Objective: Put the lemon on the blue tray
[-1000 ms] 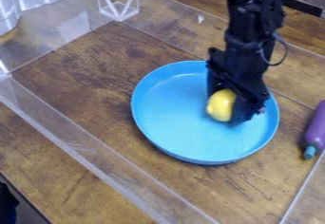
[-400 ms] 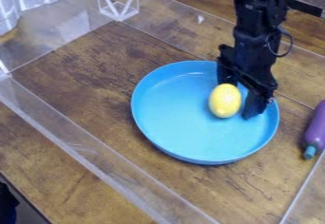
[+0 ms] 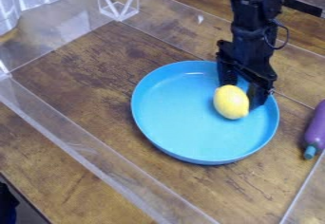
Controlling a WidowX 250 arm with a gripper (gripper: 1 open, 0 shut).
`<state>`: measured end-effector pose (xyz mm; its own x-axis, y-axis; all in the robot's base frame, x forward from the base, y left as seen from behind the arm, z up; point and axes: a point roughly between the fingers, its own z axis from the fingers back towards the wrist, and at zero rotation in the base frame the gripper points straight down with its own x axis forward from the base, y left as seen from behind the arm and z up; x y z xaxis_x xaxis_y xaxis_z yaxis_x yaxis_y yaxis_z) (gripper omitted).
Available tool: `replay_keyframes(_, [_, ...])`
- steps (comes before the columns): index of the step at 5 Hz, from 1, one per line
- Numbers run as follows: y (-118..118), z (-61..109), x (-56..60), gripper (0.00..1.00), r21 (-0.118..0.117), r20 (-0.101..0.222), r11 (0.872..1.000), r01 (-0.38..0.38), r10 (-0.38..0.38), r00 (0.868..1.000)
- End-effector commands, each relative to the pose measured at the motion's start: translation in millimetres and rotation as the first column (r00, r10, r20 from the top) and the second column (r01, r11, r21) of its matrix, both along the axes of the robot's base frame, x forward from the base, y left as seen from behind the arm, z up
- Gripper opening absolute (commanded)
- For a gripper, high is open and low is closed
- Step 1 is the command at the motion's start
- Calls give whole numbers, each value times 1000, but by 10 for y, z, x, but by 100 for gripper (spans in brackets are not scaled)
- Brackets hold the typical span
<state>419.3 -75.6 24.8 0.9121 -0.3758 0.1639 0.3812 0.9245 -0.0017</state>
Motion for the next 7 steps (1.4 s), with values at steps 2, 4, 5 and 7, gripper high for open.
replay_keyframes(2, [74, -34, -51, 100, 2, -57, 995, -102, 102, 993])
replay_keyframes(4, [125, -84, 23, 100, 8, -99, 991, -133, 133, 986])
replay_keyframes(5, [199, -106, 84, 0, 8, -113, 990, -143, 143, 983])
replay_keyframes(7, [271, -123, 103, 0, 23, -138, 996, -85, 88, 987])
